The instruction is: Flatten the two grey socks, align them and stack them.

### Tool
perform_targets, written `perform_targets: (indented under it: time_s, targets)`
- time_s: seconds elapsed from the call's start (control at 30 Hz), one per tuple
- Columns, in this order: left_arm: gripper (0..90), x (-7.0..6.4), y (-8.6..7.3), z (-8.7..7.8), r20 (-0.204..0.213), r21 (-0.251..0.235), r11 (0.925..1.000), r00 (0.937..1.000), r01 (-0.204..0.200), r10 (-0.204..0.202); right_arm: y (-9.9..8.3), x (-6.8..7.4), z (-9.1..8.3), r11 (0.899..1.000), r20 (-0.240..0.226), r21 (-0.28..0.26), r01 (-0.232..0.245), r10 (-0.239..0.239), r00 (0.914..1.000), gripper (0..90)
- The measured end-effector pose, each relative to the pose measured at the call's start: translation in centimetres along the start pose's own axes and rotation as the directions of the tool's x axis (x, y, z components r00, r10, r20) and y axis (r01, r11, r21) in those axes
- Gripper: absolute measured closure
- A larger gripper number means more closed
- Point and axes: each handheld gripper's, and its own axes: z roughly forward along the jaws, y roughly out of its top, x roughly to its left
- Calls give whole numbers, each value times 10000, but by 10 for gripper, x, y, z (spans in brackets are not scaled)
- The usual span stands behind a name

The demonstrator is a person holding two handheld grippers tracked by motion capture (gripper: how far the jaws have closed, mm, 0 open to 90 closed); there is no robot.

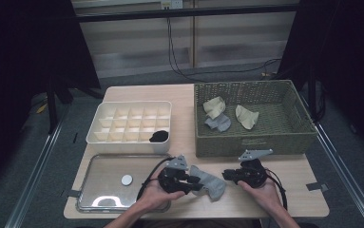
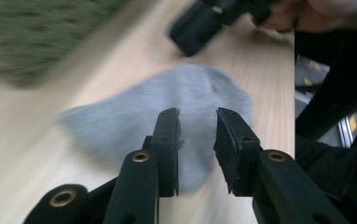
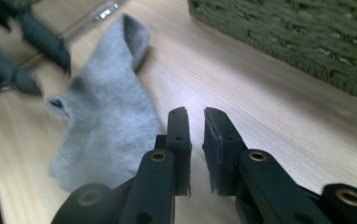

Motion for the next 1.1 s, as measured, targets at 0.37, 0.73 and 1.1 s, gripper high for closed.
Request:
perform_targets:
  time_s: [0.37, 0.73, 1.1]
  targets:
    - [493, 27, -5, 7, -852, 584, 9974, 9957, 423, -373, -2, 10, 2, 9999, -462, 108, 78, -73, 9989, 687]
    - [753, 1, 1, 10, -105, 564, 9970, 9985, -524, 531, 1, 12, 17, 9985, -1031, 536, 109, -53, 9947, 707]
    - [756, -10, -2, 28, 782, 1256, 9893, 9948, -744, 649, 5, 10, 24, 9985, -980, 535, -94, 146, 9951, 896]
